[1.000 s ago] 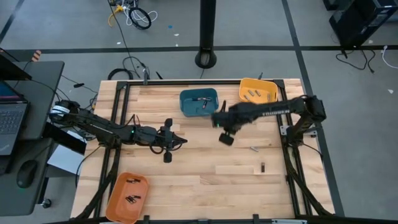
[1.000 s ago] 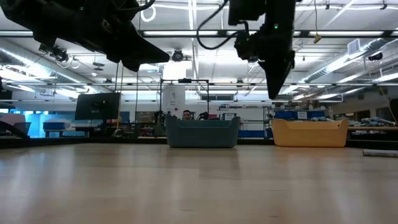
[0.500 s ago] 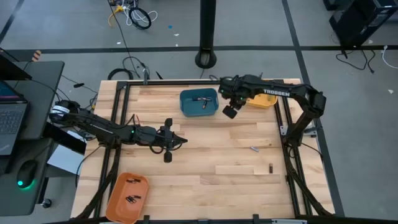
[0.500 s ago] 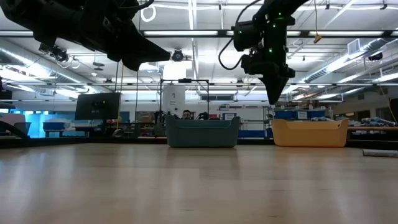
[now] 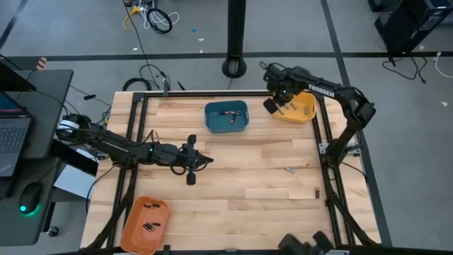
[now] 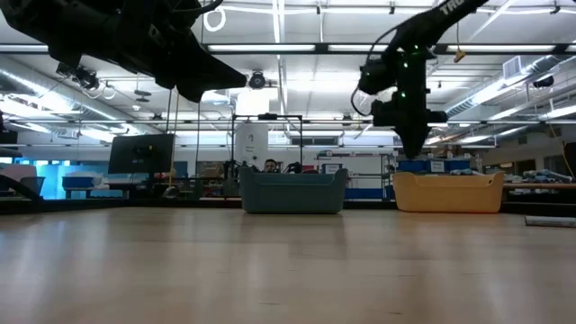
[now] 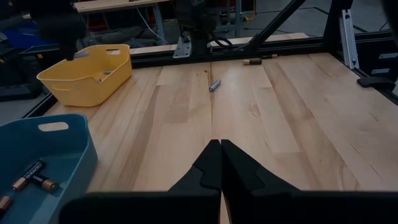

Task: Sort batteries
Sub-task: Put the white battery into the yellow bin, then put the small black battery into the orange bin

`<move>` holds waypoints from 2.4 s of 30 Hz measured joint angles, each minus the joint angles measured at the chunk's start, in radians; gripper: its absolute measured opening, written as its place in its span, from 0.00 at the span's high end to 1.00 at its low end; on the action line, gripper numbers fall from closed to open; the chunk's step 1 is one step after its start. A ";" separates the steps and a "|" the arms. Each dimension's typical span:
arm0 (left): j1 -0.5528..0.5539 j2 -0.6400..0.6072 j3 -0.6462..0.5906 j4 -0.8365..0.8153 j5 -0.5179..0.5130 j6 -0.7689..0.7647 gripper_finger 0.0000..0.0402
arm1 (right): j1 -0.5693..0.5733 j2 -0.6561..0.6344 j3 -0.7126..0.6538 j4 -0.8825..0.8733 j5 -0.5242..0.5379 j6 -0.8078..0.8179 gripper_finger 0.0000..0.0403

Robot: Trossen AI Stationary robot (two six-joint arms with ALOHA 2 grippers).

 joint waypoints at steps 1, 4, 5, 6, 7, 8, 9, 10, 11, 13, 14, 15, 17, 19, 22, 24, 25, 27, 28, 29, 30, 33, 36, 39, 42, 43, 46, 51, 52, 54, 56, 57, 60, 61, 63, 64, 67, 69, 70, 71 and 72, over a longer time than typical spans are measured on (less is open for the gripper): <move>0.000 0.000 0.000 0.000 0.000 0.000 0.99 | -0.022 0.000 -0.010 0.011 0.000 0.000 0.90; 0.000 0.000 0.000 -0.001 0.000 0.000 0.99 | -0.084 0.000 -0.054 0.061 0.000 0.005 0.90; 0.000 0.000 0.000 -0.001 0.000 0.000 0.99 | -0.102 0.000 -0.072 0.083 0.000 0.011 0.90; 0.000 0.000 0.000 -0.001 0.000 0.000 0.99 | -0.119 0.000 -0.093 0.105 -0.002 0.018 0.90; 0.000 0.000 0.000 -0.001 0.000 0.000 0.99 | -0.134 0.000 -0.114 0.123 -0.006 0.022 0.90; 0.000 0.000 0.000 -0.001 0.000 0.000 0.99 | -0.146 0.000 -0.134 0.136 -0.007 0.025 0.90; 0.000 0.000 0.000 -0.001 0.000 0.000 0.99 | -0.156 0.000 -0.154 0.152 -0.008 0.027 0.90; 0.000 0.000 0.000 -0.001 0.000 0.000 0.99 | -0.163 0.000 -0.173 0.167 -0.008 0.031 0.90; 0.000 0.000 0.000 -0.001 0.000 0.000 0.99 | -0.169 0.000 -0.190 0.174 -0.008 0.034 0.90; 0.000 0.000 0.000 -0.001 0.000 0.000 0.99 | -0.179 0.000 -0.219 0.184 -0.010 0.034 0.90; 0.000 0.000 0.000 -0.001 0.000 0.000 0.99 | -0.182 0.000 -0.231 0.195 -0.011 0.039 0.90; 0.000 0.000 0.000 -0.001 0.000 0.001 0.99 | -0.186 0.000 -0.241 0.202 -0.011 0.047 0.90; 0.000 0.000 0.000 -0.001 0.000 0.001 0.99 | -0.192 0.000 -0.259 0.208 -0.011 0.056 0.90; 0.000 0.000 0.000 -0.001 0.000 0.001 0.99 | -0.196 0.000 -0.272 0.231 -0.011 0.063 0.90; 0.000 0.000 0.000 -0.001 0.000 0.002 0.99 | -0.201 0.000 -0.292 0.265 -0.012 0.071 0.90; 0.000 0.000 0.000 -0.001 0.000 0.002 0.99 | -0.201 0.000 -0.310 0.290 -0.012 0.079 0.90; 0.000 0.000 0.000 -0.001 0.000 0.002 0.99 | -0.202 0.000 -0.321 0.305 -0.012 0.079 0.90; 0.000 0.000 0.000 0.000 0.000 0.002 0.99 | -0.202 0.000 -0.338 0.322 -0.012 0.079 0.90; 0.000 0.000 0.000 -0.001 0.000 0.002 0.99 | -0.202 0.000 -0.347 0.330 -0.012 0.079 0.90; 0.000 0.000 0.000 0.000 0.000 0.003 0.99 | -0.202 0.000 -0.354 0.338 -0.012 0.079 0.90; 0.000 0.000 0.000 0.000 0.000 0.004 0.99 | -0.203 0.000 -0.360 0.343 -0.012 0.079 0.90; 0.000 0.000 0.000 -0.001 0.000 0.004 0.99 | -0.204 0.000 -0.375 0.362 -0.017 0.079 0.90; 0.000 0.000 0.000 0.000 0.000 0.004 0.99 | -0.207 0.000 -0.380 0.370 -0.020 0.078 0.89; 0.000 0.000 0.000 0.000 0.000 0.004 0.99 | -0.207 0.000 -0.380 0.371 -0.020 0.078 0.87; 0.000 0.000 0.000 0.000 0.000 0.004 0.99 | -0.207 0.000 -0.380 0.368 -0.020 0.079 0.84; 0.000 0.000 0.000 0.000 0.000 0.004 0.99 | -0.207 0.000 -0.380 0.368 -0.019 0.078 0.83; 0.000 0.000 0.000 0.000 0.000 0.004 0.99 | -0.207 0.000 -0.380 0.366 -0.019 0.074 0.81; 0.000 0.000 0.000 0.000 0.000 0.004 0.99 | -0.207 0.000 -0.380 0.360 -0.018 0.069 0.78; 0.000 0.000 0.000 0.000 0.000 0.004 0.99 | -0.207 0.000 -0.380 0.359 -0.018 0.069 0.78; 0.000 0.000 0.000 0.000 0.000 0.004 0.99 | -0.205 0.000 -0.372 0.334 -0.012 0.064 0.76; 0.000 0.000 0.000 0.000 0.000 0.004 0.99 | -0.196 0.000 -0.354 0.301 -0.003 0.046 0.75; 0.000 0.000 0.000 0.000 0.000 0.004 0.99 | -0.190 -0.002 -0.344 0.285 0.005 0.039 0.75; 0.000 0.000 0.000 0.000 -0.001 0.004 0.99 | -0.161 -0.027 -0.312 0.238 0.038 0.000 0.76; 0.000 0.000 0.000 0.000 0.000 0.004 0.99 | -0.149 -0.040 -0.301 0.219 0.053 -0.009 0.78; 0.000 0.000 0.000 0.000 0.000 0.004 0.99 | -0.126 -0.070 -0.280 0.183 0.079 -0.026 0.83; 0.000 0.000 0.000 0.000 -0.001 0.004 0.99 | -0.111 -0.089 -0.270 0.165 0.088 -0.030 0.87; 0.000 0.000 0.000 0.000 0.000 0.004 0.99 | -0.064 -0.158 -0.251 0.129 0.095 -0.041 0.97; 0.000 0.000 0.000 0.000 -0.001 0.004 0.99 | -0.026 -0.212 -0.250 0.111 0.095 -0.048 0.97; 0.000 0.000 0.000 0.000 0.000 0.004 0.99 | -0.005 -0.238 -0.250 0.100 0.095 -0.048 0.96; 0.000 0.000 0.000 0.000 -0.001 0.004 0.99 | 0.017 -0.269 -0.250 0.088 0.095 -0.043 0.96; 0.000 0.000 0.000 0.000 0.000 0.004 0.99 | 0.042 -0.297 -0.250 0.074 0.095 -0.029 0.96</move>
